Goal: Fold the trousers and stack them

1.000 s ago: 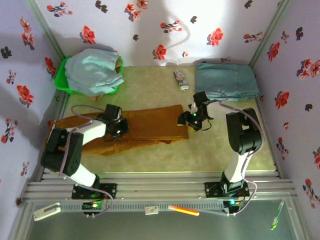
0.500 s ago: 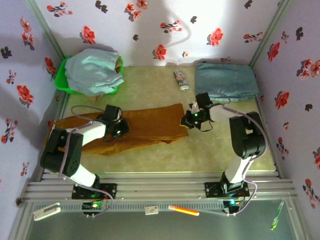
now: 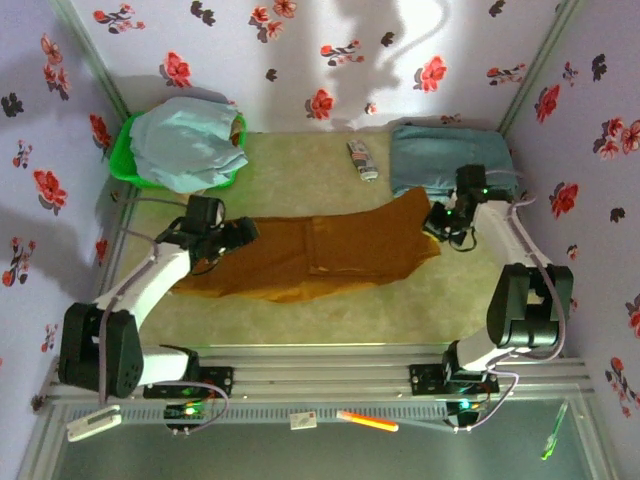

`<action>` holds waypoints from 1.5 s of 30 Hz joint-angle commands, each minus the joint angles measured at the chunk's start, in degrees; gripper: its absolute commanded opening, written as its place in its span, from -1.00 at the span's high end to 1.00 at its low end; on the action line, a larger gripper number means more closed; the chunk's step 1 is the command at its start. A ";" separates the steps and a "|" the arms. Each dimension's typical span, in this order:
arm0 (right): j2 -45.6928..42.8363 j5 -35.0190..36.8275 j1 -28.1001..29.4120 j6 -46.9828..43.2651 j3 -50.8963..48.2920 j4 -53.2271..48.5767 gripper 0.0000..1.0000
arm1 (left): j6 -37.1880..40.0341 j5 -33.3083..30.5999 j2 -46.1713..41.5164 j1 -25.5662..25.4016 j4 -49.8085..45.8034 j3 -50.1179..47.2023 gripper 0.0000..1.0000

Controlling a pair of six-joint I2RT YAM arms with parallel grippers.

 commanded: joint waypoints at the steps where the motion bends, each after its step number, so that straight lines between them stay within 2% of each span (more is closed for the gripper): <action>1: 0.27 8.88 -2.96 -5.16 8.64 -8.22 1.00 | -1.45 -3.44 -1.13 3.67 -4.41 -1.04 -0.75; 4: 2.94 12.13 -4.53 -7.38 14.33 -10.81 1.00 | -1.38 -3.57 -0.47 5.85 -3.93 -2.55 -0.74; 10: 5.76 13.67 -5.96 -8.14 22.92 -14.17 1.00 | -1.19 -2.90 1.76 6.00 -1.10 -6.48 -0.71; 13: 5.35 10.79 -5.78 -7.41 26.55 -15.29 1.00 | -1.08 -1.02 3.48 5.75 0.89 -8.33 -0.62; 16: 3.82 5.18 -3.86 -6.00 29.26 -15.13 1.00 | -0.59 -0.42 4.52 5.47 2.53 -9.82 -0.43; 21: 2.28 1.90 6.04 -3.22 33.39 -15.75 1.00 | 0.06 -0.35 6.96 5.38 4.72 -10.81 0.21; 25: 2.37 0.96 16.41 0.73 34.45 -13.34 1.00 | -0.85 3.08 7.39 5.30 9.15 -12.34 0.43; 31: 3.78 0.92 31.66 11.82 34.13 -2.71 1.00 | -0.94 6.29 9.04 3.77 12.68 -12.22 0.54; 36: 10.95 1.01 41.36 17.76 38.22 2.76 1.00 | -1.48 8.02 9.75 2.49 15.04 -12.31 0.56; 45: 25.83 0.58 51.64 25.28 42.30 11.68 1.00 | -2.23 8.18 10.14 2.57 16.75 -13.58 0.51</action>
